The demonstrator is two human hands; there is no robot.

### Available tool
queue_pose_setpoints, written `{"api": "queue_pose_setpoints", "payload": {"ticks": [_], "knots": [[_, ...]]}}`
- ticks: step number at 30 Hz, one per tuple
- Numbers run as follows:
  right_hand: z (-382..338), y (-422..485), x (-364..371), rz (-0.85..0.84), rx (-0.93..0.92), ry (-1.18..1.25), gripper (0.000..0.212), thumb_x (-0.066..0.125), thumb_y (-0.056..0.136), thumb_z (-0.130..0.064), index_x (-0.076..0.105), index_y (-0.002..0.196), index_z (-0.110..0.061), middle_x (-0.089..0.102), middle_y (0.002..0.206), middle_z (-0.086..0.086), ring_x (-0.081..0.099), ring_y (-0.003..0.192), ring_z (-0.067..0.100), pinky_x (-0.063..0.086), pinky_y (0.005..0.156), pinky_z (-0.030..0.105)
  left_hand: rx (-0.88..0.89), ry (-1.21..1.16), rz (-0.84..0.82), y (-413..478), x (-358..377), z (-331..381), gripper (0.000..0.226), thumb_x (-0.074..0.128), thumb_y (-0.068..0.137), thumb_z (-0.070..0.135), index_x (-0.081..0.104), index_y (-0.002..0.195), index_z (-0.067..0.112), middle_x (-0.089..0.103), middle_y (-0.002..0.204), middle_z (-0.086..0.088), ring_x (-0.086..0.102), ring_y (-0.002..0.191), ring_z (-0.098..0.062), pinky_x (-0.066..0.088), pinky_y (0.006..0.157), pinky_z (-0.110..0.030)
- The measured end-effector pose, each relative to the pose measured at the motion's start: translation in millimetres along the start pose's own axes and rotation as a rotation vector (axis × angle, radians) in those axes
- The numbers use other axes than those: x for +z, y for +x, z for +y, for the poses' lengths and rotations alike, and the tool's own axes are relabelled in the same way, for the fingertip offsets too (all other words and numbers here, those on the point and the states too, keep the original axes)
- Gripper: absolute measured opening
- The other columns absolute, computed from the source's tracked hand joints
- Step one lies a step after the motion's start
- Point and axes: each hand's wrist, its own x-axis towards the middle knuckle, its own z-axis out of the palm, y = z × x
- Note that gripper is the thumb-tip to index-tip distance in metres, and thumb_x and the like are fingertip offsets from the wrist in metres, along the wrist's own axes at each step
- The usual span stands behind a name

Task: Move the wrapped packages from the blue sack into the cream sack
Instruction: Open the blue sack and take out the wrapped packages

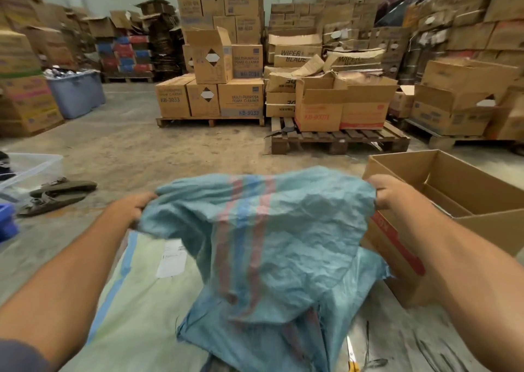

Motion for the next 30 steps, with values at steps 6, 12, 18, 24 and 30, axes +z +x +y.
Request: {"api": "queue_pose_setpoints", "payload": {"ticks": [6, 12, 18, 24, 30], "knots": [[7.1, 4.4, -32.8, -0.060, 0.001, -0.440, 0.071, 0.078, 0.078, -0.048, 0.052, 0.134, -0.013, 0.065, 0.124, 0.009, 0.065, 0.109, 0.032, 0.052, 0.098, 0.047, -0.021, 0.574, -0.118, -6.6, -20.9, -12.3, 0.047, 0.075, 0.084, 0.039, 0.070, 0.112, 0.002, 0.072, 0.113, -0.019, 0.069, 0.107, -0.032, 0.055, 0.089, -0.045], [19.4, -2.4, -10.1, 0.196, -0.353, -1.564, 0.034, 0.067, 0.082, -0.019, 0.049, 0.107, -0.032, 0.052, 0.125, 0.005, 0.056, 0.107, 0.028, 0.050, 0.091, 0.043, 0.525, 1.229, 0.289, 8.8, -0.1, 5.9, 0.068, 0.085, 0.067, 0.023, 0.047, 0.121, 0.008, 0.057, 0.118, -0.015, 0.058, 0.104, -0.029, 0.051, 0.089, -0.040], [23.0, 8.4, 1.3, 0.152, -0.259, -1.883, 0.019, 0.066, 0.083, -0.031, 0.074, 0.100, -0.030, 0.068, 0.111, 0.001, 0.063, 0.100, 0.023, 0.054, 0.089, 0.035, 1.069, 1.513, 0.631, 6.2, 16.2, 3.8, 0.044, 0.073, 0.059, 0.011, 0.049, 0.095, 0.015, 0.054, 0.095, -0.013, 0.057, 0.083, -0.035, 0.044, 0.062, -0.037], [13.5, 62.6, -33.8, 0.076, 0.084, -1.915, 0.052, 0.068, 0.060, -0.045, 0.073, 0.104, -0.018, 0.072, 0.108, 0.002, 0.067, 0.089, 0.018, 0.056, 0.094, 0.047, 0.957, 1.342, 0.709, 2.8, 17.6, 0.2, 0.005, 0.064, 0.073, 0.005, 0.061, 0.072, 0.009, 0.063, 0.078, -0.020, 0.061, 0.074, -0.037, 0.048, 0.062, -0.038], [33.3, -28.9, 24.3, 0.325, -0.262, -1.997, 0.023, 0.057, 0.092, -0.024, 0.064, 0.111, -0.012, 0.062, 0.120, 0.008, 0.059, 0.106, 0.030, 0.052, 0.096, 0.043, 0.591, 0.491, 0.435, -15.1, 44.2, 23.8, 0.011, 0.062, 0.087, -0.005, 0.064, 0.076, -0.010, 0.067, 0.073, -0.022, 0.066, 0.049, -0.026, 0.060, 0.051, -0.038]]}}
